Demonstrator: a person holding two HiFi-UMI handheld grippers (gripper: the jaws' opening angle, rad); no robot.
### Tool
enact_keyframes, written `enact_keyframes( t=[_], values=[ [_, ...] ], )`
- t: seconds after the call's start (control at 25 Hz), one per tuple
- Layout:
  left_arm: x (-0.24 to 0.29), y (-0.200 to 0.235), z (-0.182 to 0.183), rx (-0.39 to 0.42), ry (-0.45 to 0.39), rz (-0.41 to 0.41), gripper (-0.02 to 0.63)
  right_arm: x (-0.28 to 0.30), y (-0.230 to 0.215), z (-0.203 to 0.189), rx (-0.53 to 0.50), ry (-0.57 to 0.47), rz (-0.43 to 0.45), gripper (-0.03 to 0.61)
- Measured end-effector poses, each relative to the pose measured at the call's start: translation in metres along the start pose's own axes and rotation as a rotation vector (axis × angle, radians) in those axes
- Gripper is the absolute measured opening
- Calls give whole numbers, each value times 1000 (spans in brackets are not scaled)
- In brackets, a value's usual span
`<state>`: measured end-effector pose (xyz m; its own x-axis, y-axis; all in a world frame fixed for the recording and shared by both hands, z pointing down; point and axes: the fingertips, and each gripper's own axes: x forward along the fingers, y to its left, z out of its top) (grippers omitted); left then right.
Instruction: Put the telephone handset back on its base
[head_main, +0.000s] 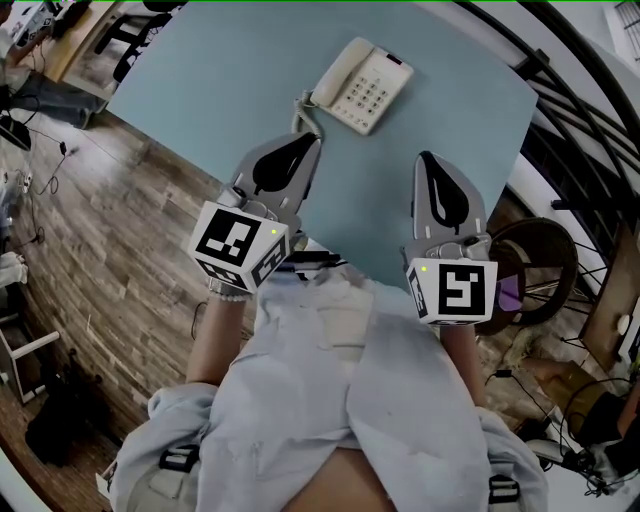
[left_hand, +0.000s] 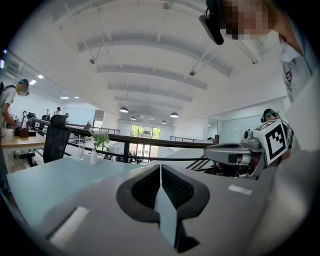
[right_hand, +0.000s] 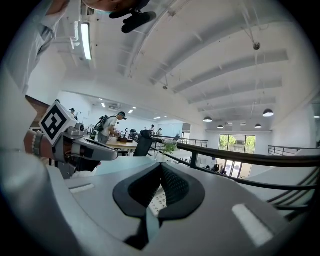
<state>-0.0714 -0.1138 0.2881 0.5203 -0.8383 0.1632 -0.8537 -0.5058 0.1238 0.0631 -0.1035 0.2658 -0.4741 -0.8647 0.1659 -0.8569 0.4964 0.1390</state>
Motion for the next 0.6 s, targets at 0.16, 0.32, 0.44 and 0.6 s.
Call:
enact_keyframes(
  t=[0.16,0.32,0.44,0.6],
  values=[
    [-1,-1,-2,-2,6,-2,14,-2,1,-1,-3,4,3,6],
    [0,-2,-2,7,7,2,14,-1,1,-1,-5,7,7,5],
    [1,0,-2,31,4,14,14,2,1,-1,-6,9,11,5],
    [3,0,-3,45,10,20,14,4,0,-3,-10,14,17,5]
  ],
)
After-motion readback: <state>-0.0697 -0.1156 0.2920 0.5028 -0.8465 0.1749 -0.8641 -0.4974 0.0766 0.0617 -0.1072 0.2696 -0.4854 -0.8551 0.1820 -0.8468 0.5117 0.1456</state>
